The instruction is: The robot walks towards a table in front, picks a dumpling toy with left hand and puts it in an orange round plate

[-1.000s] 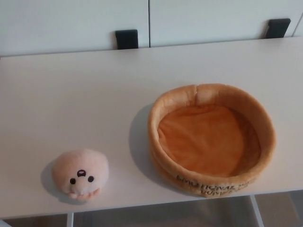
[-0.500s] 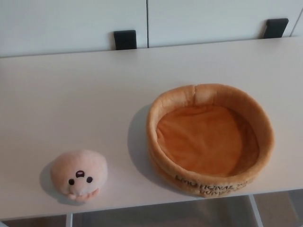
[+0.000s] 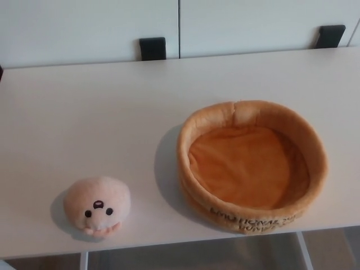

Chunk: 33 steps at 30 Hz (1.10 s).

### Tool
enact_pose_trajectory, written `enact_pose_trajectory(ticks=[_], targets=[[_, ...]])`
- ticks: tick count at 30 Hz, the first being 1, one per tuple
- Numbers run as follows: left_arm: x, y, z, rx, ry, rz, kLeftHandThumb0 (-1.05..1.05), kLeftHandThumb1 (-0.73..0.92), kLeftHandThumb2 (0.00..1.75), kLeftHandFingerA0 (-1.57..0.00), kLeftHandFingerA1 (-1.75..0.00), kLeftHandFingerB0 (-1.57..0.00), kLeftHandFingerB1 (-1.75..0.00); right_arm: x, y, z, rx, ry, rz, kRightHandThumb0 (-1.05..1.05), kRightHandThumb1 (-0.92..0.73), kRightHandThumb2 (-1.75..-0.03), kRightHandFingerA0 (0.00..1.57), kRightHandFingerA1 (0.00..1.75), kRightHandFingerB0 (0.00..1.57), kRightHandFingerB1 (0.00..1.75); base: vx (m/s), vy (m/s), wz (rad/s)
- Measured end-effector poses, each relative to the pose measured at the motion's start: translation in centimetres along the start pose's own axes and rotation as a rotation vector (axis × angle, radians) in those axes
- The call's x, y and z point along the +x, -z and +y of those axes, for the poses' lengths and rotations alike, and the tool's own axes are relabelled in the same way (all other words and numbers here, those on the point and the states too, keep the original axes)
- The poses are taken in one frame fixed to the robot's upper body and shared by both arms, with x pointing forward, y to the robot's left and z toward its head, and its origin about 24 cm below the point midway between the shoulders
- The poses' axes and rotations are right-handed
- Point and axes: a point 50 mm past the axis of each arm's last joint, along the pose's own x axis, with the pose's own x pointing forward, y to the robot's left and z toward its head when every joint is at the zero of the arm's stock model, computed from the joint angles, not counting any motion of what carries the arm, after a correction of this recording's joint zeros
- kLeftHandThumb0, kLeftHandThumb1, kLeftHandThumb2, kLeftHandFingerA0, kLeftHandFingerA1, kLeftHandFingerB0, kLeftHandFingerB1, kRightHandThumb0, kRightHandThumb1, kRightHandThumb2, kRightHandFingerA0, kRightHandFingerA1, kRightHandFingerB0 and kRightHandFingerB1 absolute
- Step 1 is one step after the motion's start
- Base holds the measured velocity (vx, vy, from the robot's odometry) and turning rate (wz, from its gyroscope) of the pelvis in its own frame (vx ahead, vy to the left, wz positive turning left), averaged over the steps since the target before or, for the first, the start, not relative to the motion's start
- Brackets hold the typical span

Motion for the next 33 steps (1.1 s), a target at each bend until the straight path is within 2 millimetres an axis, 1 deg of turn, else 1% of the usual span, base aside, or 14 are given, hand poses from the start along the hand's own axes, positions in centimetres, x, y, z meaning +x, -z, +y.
enact_pose_trajectory(ticks=[1,9,10,15,18,20,21,22,23,24,26,28,31,33], targets=[[-0.3,-1.0,1.2,0.015,-0.042,-0.050,-0.36,0.40,0.62,-0.36,-0.41,-0.34,-0.39,0.0,0.1,0.0,-0.001,-0.001,0.001,-0.35,-0.54,-0.72,0.66,0.56,0.44,0.46,0.00,0.000,0.00],[-1.6,-7.1,7.5,0.131,-0.235,-0.345,-0.40,0.41,0.64,-0.31,-0.41,-0.29,-0.38,-0.1,0.3,0.2,-0.007,-0.005,0.006,-0.34,-0.55,-0.73,0.68,0.57,0.44,0.47,0.00,0.000,0.00],[-1.8,-7.8,8.0,0.145,-0.253,-0.379,-0.24,0.31,0.87,-0.12,-0.53,-0.11,-0.51,-0.1,0.3,0.2,-0.008,-0.005,0.005,-0.34,-0.55,-0.72,0.68,0.57,0.46,0.47,0.00,0.000,0.00],[-2.4,-11.7,10.7,0.231,-0.320,-0.549,-0.23,0.28,0.85,-0.10,-0.53,-0.09,-0.50,-0.1,0.3,0.2,-0.009,-0.006,0.004,-0.34,-0.54,-0.72,0.68,0.58,0.45,0.47,0.00,0.000,0.00],[-2.5,-14.9,12.5,0.312,-0.353,-0.698,-0.26,0.28,0.85,-0.07,-0.52,-0.06,-0.49,0.0,0.1,0.2,-0.010,-0.005,0.000,-0.36,-0.53,-0.74,0.69,0.59,0.46,0.48,0.00,0.000,0.00],[-2.5,-16.7,13.3,0.356,-0.364,-0.778,-0.26,0.28,0.85,-0.07,-0.52,-0.06,-0.49,0.0,0.1,0.2,-0.012,-0.005,-0.002,-0.36,-0.53,-0.74,0.69,0.59,0.46,0.48,0.00,0.000,0.00],[-2.5,-17.5,13.6,0.376,-0.366,-0.814,-0.47,0.45,0.54,-0.16,-0.33,-0.21,-0.28,0.0,0.1,0.2,-0.012,-0.005,-0.003,-0.35,-0.53,-0.73,0.67,0.58,0.46,0.48,0.00,0.000,0.00],[-2.5,-19.2,14.1,0.416,-0.367,-0.886,-0.47,0.45,0.54,-0.16,-0.33,-0.21,-0.28,0.0,0.1,0.2,-0.013,-0.005,-0.004,-0.35,-0.53,-0.73,0.67,0.58,0.46,0.48,0.00,0.000,0.00],[-2.4,-20.0,14.4,0.434,-0.365,-0.923,-0.47,0.45,0.54,-0.16,-0.33,-0.21,-0.28,0.0,0.1,0.2,-0.014,-0.006,-0.004,-0.35,-0.53,-0.73,0.67,0.58,0.46,0.48,0.00,0.000,0.00],[-2.3,-21.1,14.6,0.457,-0.361,-0.966,-0.50,0.36,0.62,-0.07,-0.33,-0.11,-0.32,0.0,0.0,0.2,-0.015,-0.006,-0.007,-0.34,-0.54,-0.72,0.66,0.57,0.44,0.48,0.00,0.000,0.00],[-1.9,-22.7,14.9,0.490,-0.346,-1.035,-0.49,0.34,0.64,-0.06,-0.31,-0.11,-0.32,0.0,0.1,0.2,-0.016,-0.006,-0.007,-0.34,-0.55,-0.73,0.66,0.56,0.44,0.47,0.00,0.000,0.00],[-1.4,-23.8,15.1,0.509,-0.326,-1.076,-0.54,0.36,0.66,-0.07,-0.31,-0.11,-0.29,-0.1,0.1,0.2,-0.017,-0.007,-0.006,-0.35,-0.55,-0.73,0.68,0.57,0.45,0.47,0.00,0.000,0.00],[-0.3,-25.5,15.1,0.530,-0.286,-1.129,-0.51,0.35,0.66,-0.07,-0.28,-0.09,-0.25,-0.1,0.2,0.2,-0.017,-0.007,-0.005,-0.35,-0.53,-0.72,0.68,0.57,0.44,0.47,0.00,0.000,0.00],[0.7,-26.3,15.1,0.532,-0.267,-1.150,-0.51,0.34,0.71,-0.02,-0.25,-0.06,-0.23,-0.1,0.2,0.2,-0.018,-0.008,-0.005,-0.35,-0.53,-0.72,0.68,0.58,0.45,0.47,0.00,0.000,0.00]])
